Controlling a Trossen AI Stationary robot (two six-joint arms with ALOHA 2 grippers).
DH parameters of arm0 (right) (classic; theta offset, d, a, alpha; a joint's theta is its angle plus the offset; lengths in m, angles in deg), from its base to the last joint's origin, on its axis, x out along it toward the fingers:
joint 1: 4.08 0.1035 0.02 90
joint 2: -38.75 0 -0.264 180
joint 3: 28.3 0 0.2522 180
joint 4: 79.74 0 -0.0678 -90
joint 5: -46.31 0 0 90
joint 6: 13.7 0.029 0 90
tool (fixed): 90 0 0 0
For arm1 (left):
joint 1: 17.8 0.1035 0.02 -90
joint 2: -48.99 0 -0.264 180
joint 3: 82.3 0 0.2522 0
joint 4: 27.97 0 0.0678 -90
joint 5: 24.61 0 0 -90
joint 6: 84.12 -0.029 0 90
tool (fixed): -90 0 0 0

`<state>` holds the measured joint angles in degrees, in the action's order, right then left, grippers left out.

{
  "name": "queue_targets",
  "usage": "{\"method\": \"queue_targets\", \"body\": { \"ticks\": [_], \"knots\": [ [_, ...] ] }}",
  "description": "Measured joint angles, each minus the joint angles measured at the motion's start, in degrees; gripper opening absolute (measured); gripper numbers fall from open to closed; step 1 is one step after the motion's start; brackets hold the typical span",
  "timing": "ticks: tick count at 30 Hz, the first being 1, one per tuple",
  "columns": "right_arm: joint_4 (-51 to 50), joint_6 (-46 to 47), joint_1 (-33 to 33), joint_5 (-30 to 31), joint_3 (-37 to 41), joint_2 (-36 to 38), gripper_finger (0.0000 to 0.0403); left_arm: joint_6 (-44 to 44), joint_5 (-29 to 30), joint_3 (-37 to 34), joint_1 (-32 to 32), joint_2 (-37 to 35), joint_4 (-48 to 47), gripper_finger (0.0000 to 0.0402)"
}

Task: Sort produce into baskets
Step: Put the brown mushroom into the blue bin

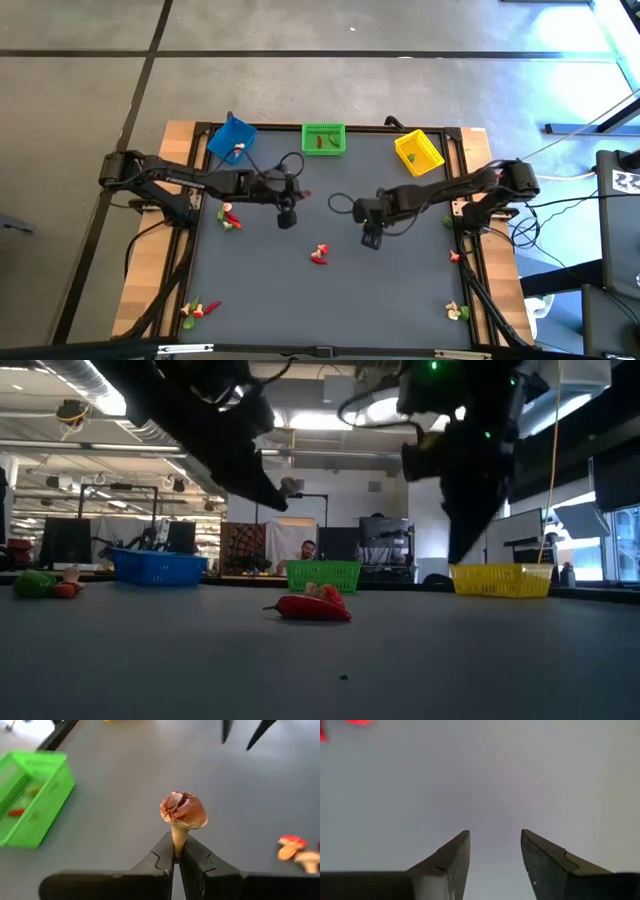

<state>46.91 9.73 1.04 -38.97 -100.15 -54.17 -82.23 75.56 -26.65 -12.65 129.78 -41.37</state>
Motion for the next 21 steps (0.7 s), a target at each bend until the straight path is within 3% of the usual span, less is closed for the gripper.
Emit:
{"method": "queue_targets", "body": {
  "ticks": [9, 12, 16, 21],
  "knots": [
    [2.27, 3.53, 1.38, -1.82, 7.75, -3.25, 0.0175, 1.55, 2.30, -0.02, 2.57, 0.00, -3.26, 0.0018],
    [4.38, 4.90, 1.38, -2.38, 10.18, -3.06, 0.0175, 2.61, 5.97, -0.02, 3.69, 0.00, -5.08, 0.0016],
    [5.75, 5.12, 1.38, -2.37, 10.96, -3.08, 0.0175, 5.49, 10.87, -0.04, 6.38, 0.00, -8.81, 0.0013],
    [7.92, 5.14, 1.38, -2.39, 11.24, -3.16, 0.0175, 9.30, 11.26, -0.04, 11.56, 0.00, -13.42, 0.0019]
  ]
}}
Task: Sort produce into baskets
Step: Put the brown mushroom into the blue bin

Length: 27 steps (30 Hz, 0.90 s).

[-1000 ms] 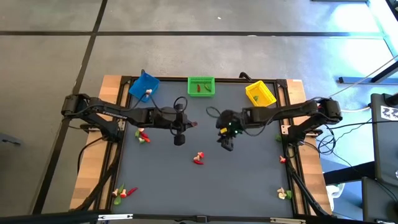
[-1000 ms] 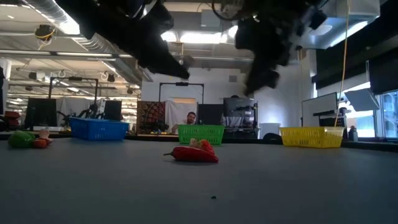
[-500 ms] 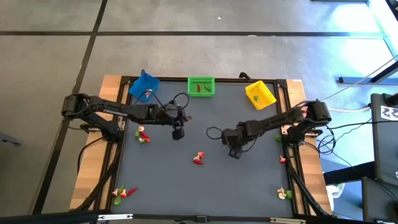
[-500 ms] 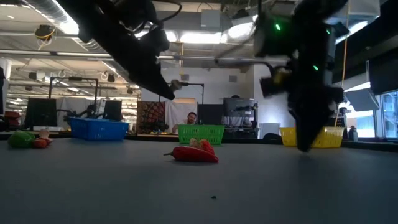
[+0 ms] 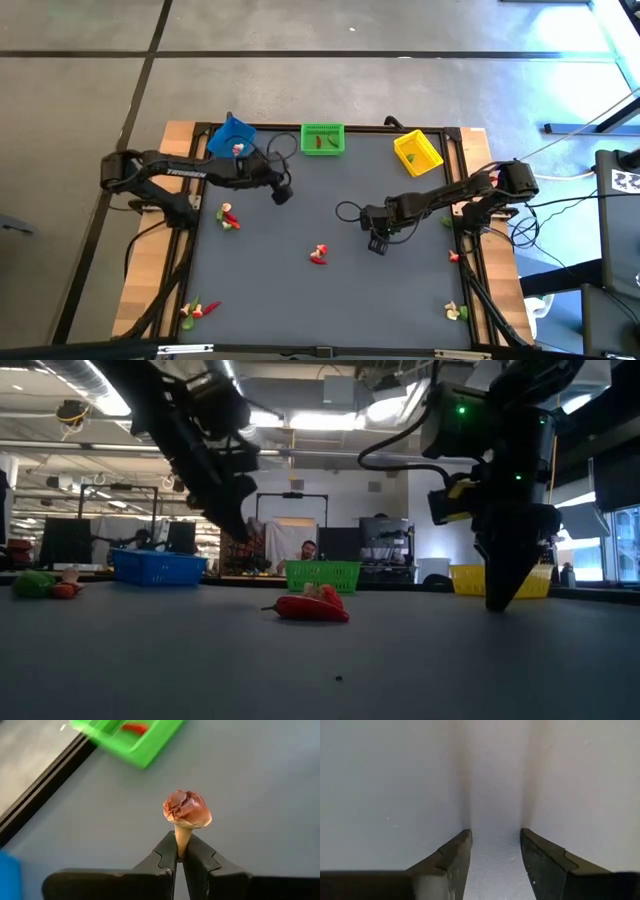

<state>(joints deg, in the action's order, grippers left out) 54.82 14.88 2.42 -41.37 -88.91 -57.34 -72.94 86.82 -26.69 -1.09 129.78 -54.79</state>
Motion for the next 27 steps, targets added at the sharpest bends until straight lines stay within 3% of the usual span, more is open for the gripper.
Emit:
{"method": "queue_targets", "body": {
  "ticks": [12, 20, 27],
  "knots": [
    [0.61, 0.15, -0.02, 0.17, 0.11, -0.03, 0.0175, -1.30, 0.02, 0.09, 15.29, 0.00, -6.21, 0.0023],
    [1.02, 0.13, -0.02, 0.52, 0.15, -0.04, 0.0175, -4.99, -0.39, 7.32, 24.30, 0.00, -16.88, 0.0028],
    [1.14, 0.13, -0.02, 0.83, 0.15, -0.05, 0.0175, -6.67, -0.06, 9.66, 33.20, 0.00, -19.42, 0.0029]
  ]
}}
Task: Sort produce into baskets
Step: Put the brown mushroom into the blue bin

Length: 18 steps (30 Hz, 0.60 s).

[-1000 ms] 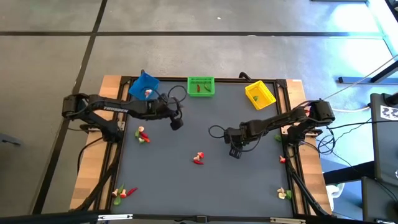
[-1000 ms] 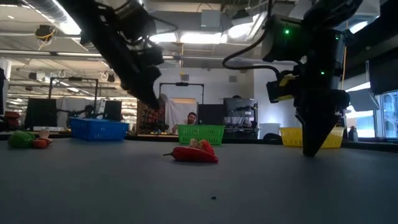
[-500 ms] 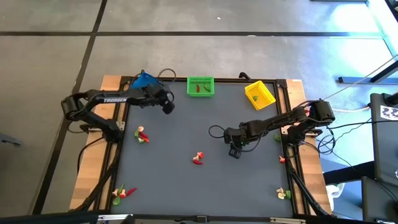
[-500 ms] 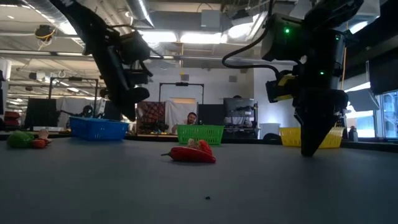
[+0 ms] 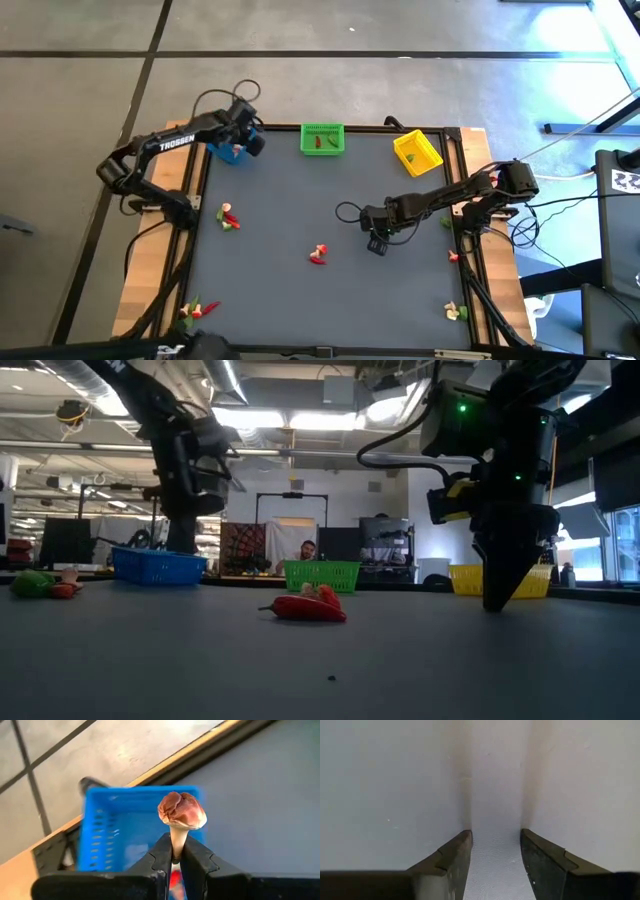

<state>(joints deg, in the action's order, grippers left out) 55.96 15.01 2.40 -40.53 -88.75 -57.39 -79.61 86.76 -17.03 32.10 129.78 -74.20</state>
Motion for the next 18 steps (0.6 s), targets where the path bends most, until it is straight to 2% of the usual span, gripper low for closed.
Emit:
{"method": "queue_targets", "body": {
  "ticks": [6, 15, 18],
  "knots": [
    [0.35, 0.02, 0.00, 0.25, 0.02, -0.02, 0.0175, 0.07, 0.13, -1.12, 4.63, 0.00, -0.38, 0.0029],
    [0.79, 0.00, 0.00, 0.96, 0.02, -0.07, 0.0175, -0.42, 0.09, -1.38, 5.38, 0.00, -0.32, 0.0030],
    [0.79, 0.00, 0.00, 1.08, 0.00, -0.07, 0.0175, -0.43, 0.09, -1.38, 5.38, 0.00, -0.31, 0.0042]
  ]
}}
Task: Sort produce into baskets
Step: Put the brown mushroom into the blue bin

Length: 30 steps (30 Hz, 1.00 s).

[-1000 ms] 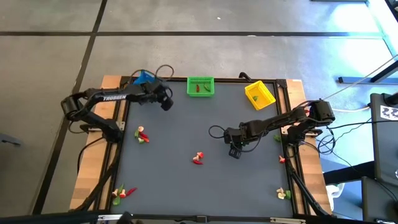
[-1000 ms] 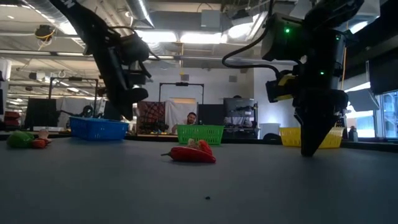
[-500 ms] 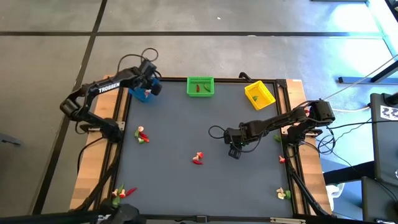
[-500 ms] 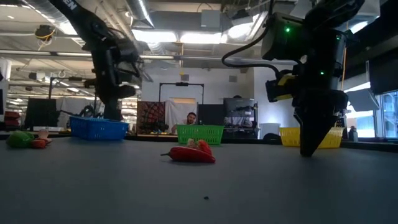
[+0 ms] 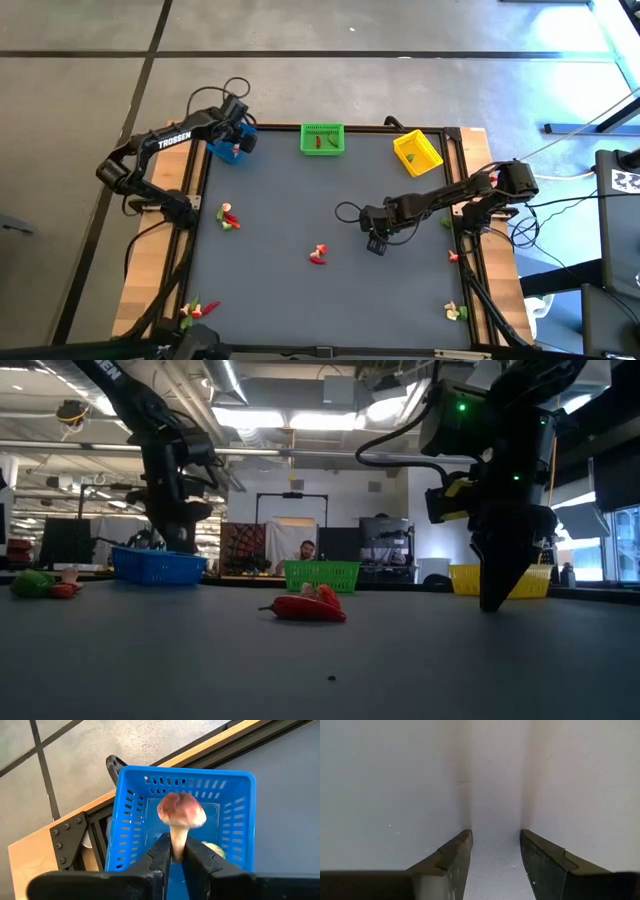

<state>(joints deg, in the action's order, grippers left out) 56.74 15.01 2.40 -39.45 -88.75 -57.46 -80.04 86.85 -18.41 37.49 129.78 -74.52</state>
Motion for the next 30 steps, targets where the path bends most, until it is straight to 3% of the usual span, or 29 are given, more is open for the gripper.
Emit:
{"method": "queue_targets", "body": {
  "ticks": [12, 20, 30],
  "knots": [
    [-0.02, -0.02, 0.00, 0.10, 0.00, 0.00, 0.0175, -0.09, -0.02, 0.00, -0.16, 0.00, -1.11, 0.0120],
    [-0.02, -0.31, 0.00, 0.10, 0.00, -0.02, 0.0175, -3.44, -0.05, 0.56, -2.86, 0.02, -1.54, 0.0125],
    [-0.04, -0.37, 0.00, 0.10, 0.00, -0.02, 0.0175, -1.54, -0.11, 4.12, -10.60, 0.02, -8.20, 0.0125]
  ]
}}
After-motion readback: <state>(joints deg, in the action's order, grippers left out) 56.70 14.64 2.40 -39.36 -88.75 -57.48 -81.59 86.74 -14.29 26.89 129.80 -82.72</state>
